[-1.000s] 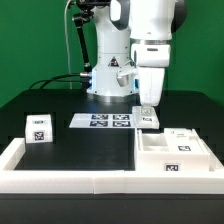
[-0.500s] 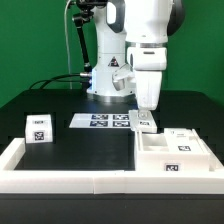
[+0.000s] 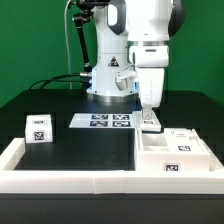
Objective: Assemble cabinet
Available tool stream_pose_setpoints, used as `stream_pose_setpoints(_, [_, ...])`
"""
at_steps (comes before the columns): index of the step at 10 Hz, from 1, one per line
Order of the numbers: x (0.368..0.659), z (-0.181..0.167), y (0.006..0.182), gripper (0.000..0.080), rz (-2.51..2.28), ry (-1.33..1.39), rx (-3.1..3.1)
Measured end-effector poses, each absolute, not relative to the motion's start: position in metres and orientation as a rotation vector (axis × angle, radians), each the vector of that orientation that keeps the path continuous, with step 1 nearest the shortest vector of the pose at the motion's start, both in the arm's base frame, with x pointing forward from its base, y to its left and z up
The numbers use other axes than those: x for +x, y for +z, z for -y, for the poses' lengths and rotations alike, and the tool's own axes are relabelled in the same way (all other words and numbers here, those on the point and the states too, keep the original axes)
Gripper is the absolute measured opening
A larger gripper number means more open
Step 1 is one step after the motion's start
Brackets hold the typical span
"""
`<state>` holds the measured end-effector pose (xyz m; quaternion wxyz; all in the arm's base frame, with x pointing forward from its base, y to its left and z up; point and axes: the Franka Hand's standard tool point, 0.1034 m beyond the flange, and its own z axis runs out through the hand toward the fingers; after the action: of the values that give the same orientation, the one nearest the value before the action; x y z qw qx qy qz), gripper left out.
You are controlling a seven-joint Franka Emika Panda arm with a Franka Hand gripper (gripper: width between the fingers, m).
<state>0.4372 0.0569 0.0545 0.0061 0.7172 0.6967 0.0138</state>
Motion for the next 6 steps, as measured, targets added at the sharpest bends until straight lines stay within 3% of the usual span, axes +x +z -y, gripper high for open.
stream_pose_setpoints(6, [0.4455,-0.0623,0.0571,0.0069,-2.135,0.125,2.258])
